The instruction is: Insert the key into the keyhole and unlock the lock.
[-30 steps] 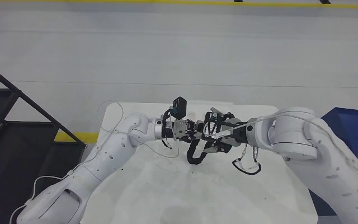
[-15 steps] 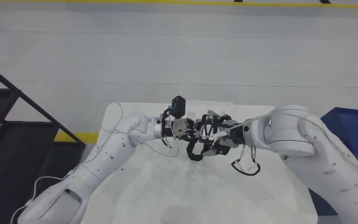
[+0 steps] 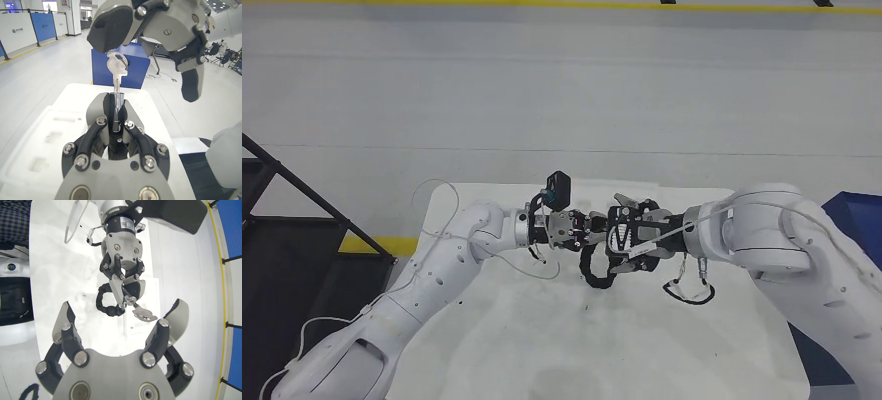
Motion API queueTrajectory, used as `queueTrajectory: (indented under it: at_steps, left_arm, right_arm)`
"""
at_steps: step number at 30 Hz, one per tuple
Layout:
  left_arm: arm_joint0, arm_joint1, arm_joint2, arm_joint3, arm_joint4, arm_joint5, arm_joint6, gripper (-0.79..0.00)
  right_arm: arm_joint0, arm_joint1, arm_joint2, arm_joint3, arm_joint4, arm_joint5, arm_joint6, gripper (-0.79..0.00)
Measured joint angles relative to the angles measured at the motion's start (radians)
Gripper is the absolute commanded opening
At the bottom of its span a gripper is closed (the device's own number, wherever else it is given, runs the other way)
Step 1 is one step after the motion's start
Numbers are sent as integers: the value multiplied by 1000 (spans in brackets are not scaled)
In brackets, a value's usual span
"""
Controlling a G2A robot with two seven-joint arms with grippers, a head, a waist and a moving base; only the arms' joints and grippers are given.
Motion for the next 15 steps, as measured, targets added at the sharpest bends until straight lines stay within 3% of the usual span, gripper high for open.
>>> queueTrajectory:
  at_steps: [2, 3, 7, 15]
  left_arm:
    - [2, 5, 1, -8, 0, 0, -6, -785]
    - [2, 8, 2, -12, 0, 0, -11, -785]
    - [3, 17, 14, -30, -3, 0, -29, -785]
    - [-9, 33, 48, -44, -20, 0, -56, -785]
  right_arm:
    - [-4, 7, 1, 0, -17, -13, -13, -172]
    - [-7, 11, 4, -1, -27, -20, -20, -252]
    - [-16, 21, 13, -11, -63, -35, -35, -403]
    - [-37, 32, 34, -26, -113, -41, -45, -496]
